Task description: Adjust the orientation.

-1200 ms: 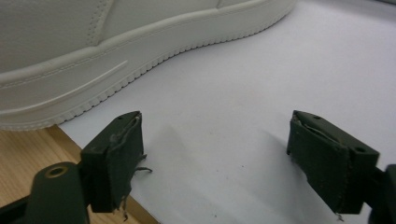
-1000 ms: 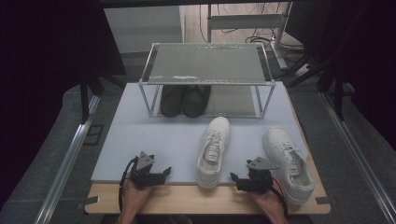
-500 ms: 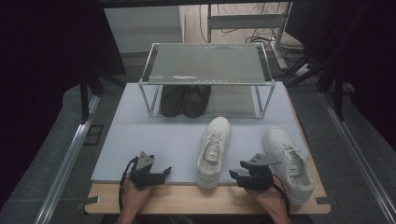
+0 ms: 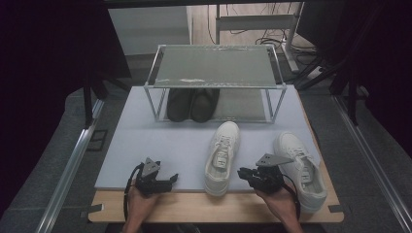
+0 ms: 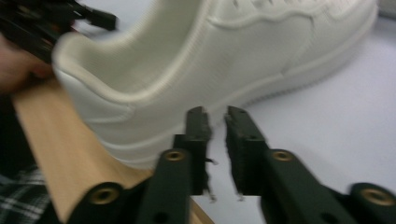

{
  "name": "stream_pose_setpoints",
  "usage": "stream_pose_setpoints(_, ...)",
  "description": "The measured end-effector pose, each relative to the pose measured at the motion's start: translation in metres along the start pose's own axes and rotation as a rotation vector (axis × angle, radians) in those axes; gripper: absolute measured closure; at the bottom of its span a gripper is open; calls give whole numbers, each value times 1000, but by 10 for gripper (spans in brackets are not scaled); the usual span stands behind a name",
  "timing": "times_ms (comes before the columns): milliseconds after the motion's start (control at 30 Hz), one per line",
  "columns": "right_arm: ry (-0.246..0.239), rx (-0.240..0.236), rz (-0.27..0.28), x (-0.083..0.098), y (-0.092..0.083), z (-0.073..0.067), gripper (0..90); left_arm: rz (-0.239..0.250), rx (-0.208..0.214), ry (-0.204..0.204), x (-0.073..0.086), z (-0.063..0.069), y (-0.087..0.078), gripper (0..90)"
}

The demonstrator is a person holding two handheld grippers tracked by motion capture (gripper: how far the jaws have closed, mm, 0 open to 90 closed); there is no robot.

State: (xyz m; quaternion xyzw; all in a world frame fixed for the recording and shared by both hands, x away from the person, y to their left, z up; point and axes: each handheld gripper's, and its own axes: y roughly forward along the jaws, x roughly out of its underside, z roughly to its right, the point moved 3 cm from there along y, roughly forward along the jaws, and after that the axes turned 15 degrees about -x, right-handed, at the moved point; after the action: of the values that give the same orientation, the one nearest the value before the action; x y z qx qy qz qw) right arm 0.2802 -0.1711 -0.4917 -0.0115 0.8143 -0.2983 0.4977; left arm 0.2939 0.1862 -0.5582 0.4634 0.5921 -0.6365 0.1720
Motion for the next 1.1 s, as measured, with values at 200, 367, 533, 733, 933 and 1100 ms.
stream_pose_setpoints(200,-9,-55,14,-14,1,-7,897,0,0,0,0,0,0,127)
stream_pose_setpoints(367,-13,-79,8,-23,9,-12,898,0,-1,0,0,0,0,128)
stream_pose_setpoints(533,-7,-111,3,-29,19,-16,898,-1,-3,-1,0,0,0,128)
stream_pose_setpoints(733,-22,-121,-27,-30,32,-16,898,-1,-3,-1,0,0,0,127)
stream_pose_setpoints(933,-52,-106,-35,-28,34,-14,900,-1,-3,-2,0,0,0,127)
stream_pose_setpoints(1100,-53,-61,-39,-26,29,-9,900,-1,-4,-2,0,0,0,127)
